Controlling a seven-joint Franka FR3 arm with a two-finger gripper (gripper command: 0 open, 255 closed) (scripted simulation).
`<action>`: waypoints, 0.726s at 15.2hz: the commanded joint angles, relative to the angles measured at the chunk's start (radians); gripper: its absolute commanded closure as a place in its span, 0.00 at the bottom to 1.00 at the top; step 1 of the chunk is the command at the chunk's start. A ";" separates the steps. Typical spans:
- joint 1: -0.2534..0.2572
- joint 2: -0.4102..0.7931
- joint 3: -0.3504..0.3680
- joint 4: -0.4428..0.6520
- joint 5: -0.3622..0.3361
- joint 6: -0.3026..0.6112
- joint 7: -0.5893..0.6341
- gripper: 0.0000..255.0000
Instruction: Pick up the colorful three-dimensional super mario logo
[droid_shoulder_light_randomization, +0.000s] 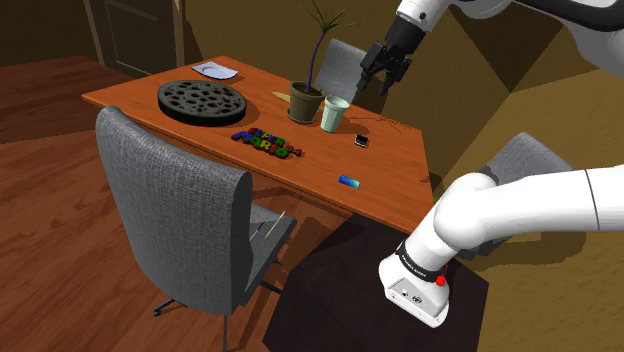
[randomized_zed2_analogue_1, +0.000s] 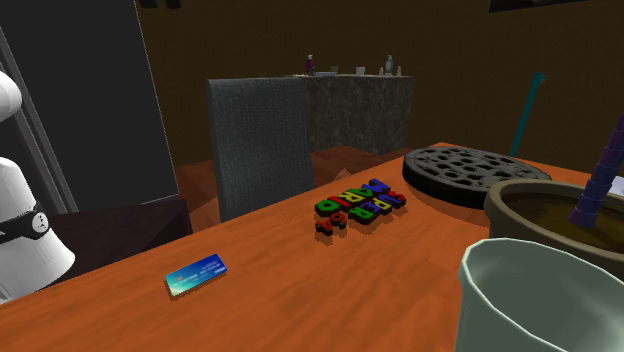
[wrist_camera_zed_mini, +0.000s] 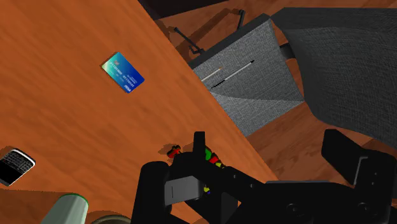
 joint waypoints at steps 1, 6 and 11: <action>0.000 0.000 0.000 0.000 0.000 0.000 0.000 0.00; 0.025 0.100 -0.087 -0.054 -0.026 0.130 -0.182 0.00; 0.056 0.241 -0.171 -0.065 -0.031 0.256 -0.368 0.00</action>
